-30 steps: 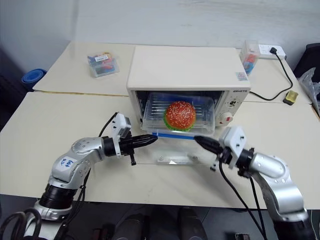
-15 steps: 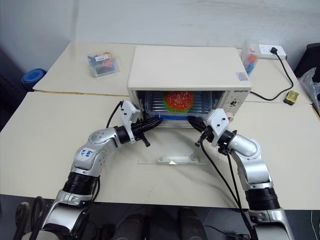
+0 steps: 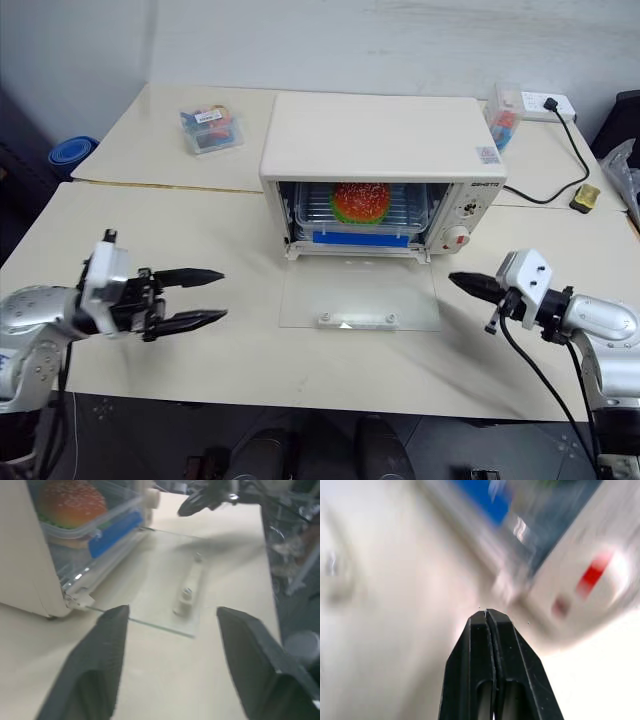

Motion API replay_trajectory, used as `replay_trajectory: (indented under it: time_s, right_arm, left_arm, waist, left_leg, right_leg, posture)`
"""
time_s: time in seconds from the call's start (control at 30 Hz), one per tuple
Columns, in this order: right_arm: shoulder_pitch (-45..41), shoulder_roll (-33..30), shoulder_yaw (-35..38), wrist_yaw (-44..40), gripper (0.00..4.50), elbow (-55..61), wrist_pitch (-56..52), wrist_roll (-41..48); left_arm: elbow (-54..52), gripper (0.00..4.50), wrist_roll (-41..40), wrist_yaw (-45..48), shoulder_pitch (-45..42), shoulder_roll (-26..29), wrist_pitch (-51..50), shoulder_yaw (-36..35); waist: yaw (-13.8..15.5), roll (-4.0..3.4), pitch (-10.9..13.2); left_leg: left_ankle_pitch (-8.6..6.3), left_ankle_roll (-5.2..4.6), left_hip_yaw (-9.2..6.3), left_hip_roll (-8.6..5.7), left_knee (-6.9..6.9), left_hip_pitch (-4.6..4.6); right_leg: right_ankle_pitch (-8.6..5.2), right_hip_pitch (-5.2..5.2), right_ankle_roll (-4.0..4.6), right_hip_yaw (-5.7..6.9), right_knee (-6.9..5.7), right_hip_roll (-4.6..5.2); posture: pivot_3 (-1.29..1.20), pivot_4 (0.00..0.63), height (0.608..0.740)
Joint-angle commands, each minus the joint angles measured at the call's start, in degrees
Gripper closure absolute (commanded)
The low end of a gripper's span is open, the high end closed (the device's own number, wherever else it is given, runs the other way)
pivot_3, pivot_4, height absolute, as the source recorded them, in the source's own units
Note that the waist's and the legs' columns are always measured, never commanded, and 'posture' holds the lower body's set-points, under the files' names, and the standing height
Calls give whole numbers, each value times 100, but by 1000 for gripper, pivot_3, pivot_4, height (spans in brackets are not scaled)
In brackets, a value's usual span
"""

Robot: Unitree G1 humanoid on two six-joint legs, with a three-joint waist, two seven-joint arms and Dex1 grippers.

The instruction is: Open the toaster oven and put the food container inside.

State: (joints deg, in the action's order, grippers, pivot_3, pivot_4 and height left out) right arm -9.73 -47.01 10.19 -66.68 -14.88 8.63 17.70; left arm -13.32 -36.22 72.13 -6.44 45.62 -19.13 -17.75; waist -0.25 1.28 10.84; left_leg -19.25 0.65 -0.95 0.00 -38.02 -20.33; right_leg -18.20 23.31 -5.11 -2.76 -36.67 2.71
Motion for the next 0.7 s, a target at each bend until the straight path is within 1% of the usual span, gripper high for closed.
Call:
replay_trajectory:
  time_s: [0.03,0.07,0.13,0.2,0.3,0.37,0.47,0.53,0.63,0.67,0.7]
  right_arm:
    - [-115,99,-296,-460,4500,-607,653,-197]
    - [-134,168,-377,-518,4500,-701,743,-216]
    - [-164,359,-490,-587,4500,-723,911,-170]
    - [-166,603,-462,-600,4500,-520,835,91]
    - [-86,895,-369,-681,4500,-20,810,525]
    - [-46,1065,-234,-482,4500,309,600,791]
    - [-141,1289,-12,85,4500,841,165,1145]
    - [-285,1422,114,439,4500,1129,-71,1315]
    - [-494,1567,232,887,4500,1425,-453,1551]
    - [-657,1630,266,1063,4500,1493,-588,1644]
    - [-882,1684,287,1241,4500,1561,-823,1801]
  left_arm:
    - [-124,211,-179,195,-7,174,46,-112]
    - [-190,7,-276,194,-8,179,-35,-113]
    - [-303,7,-420,128,-44,122,-107,-119]
    - [-389,7,-628,24,-55,78,-278,-148]
    - [-495,7,-1141,-459,-133,-88,-719,-332]
    - [-569,7,-1441,-798,-192,-214,-941,-426]
    - [-663,7,-1706,-1444,-304,-533,-1055,-588]
    - [-698,7,-1770,-1846,-380,-750,-1037,-675]
    - [-760,7,-1739,-2123,-399,-872,-1011,-677]
    - [-756,7,-1552,-2187,-402,-897,-888,-617]
    - [-701,7,-1123,-2243,-338,-877,-619,-512]
  waist:
    - [-13,-2,1]
    - [-20,-2,1]
    - [-48,-2,1]
    - [-117,-2,1]
    - [-164,-5,3]
    - [-163,-7,4]
    - [-149,-8,4]
    - [-137,-8,4]
    - [-136,-7,4]
    - [-138,-8,4]
    - [-143,-8,4]
  left_leg:
    - [0,0,1,0,0,-1]
    - [0,0,1,0,1,-1]
    - [0,0,1,3,1,-4]
    - [0,1,0,4,1,-4]
    - [0,5,-1,8,1,-4]
    - [0,7,-1,10,1,-5]
    - [1,10,-3,9,-1,-4]
    - [1,11,-4,9,-1,-5]
    - [3,16,-6,7,-3,-6]
    - [2,17,-6,7,-3,-6]
    - [3,19,-6,7,-2,-7]
  right_leg:
    - [0,3,0,-1,-4,0]
    - [0,4,0,-1,-5,-1]
    - [0,8,0,-1,-8,-2]
    - [0,9,0,-1,-12,-2]
    - [0,14,0,-2,-22,-5]
    - [0,18,0,-2,-27,-7]
    - [0,17,0,-2,-28,-6]
    - [0,17,0,-2,-27,-6]
    - [0,18,0,0,-27,-6]
    - [0,18,0,0,-26,-6]
    - [0,20,0,0,-26,-6]
  posture:
    - [0,150,740]
    - [0,150,740]
    - [0,150,740]
    - [0,150,740]
    - [0,150,740]
    - [0,150,740]
    - [0,150,740]
    - [0,150,740]
    - [0,150,740]
    - [0,150,740]
    - [0,150,740]
